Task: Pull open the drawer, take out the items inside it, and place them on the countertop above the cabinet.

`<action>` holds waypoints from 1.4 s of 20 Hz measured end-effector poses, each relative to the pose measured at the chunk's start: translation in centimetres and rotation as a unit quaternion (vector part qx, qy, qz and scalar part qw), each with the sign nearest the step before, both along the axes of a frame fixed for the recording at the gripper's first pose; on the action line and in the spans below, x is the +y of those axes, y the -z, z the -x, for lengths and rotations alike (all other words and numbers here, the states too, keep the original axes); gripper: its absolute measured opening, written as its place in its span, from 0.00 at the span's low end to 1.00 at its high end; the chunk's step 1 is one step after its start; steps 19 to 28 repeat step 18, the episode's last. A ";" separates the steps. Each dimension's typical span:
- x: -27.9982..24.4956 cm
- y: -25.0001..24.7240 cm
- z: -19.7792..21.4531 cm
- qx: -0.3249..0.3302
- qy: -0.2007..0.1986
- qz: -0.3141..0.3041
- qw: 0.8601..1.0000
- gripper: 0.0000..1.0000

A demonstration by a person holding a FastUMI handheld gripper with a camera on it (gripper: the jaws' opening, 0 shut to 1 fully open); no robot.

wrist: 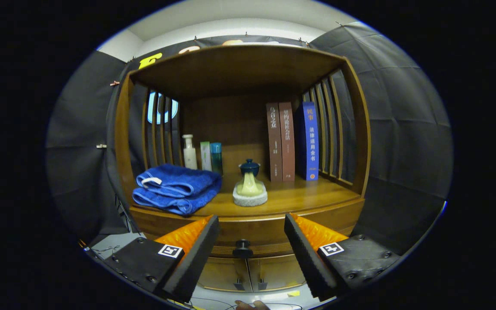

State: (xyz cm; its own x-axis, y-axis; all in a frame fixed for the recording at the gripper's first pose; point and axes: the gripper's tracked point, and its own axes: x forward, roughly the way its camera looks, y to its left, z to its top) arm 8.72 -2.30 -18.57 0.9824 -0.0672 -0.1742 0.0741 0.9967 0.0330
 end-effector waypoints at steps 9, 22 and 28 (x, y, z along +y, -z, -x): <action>1.1 -10.4 4.8 -0.056 -0.020 0.012 0.998 0.99; 1.9 -15.2 8.9 -0.069 -0.033 0.028 0.997 0.99; 1.9 -15.2 8.9 -0.069 -0.033 0.028 0.997 0.99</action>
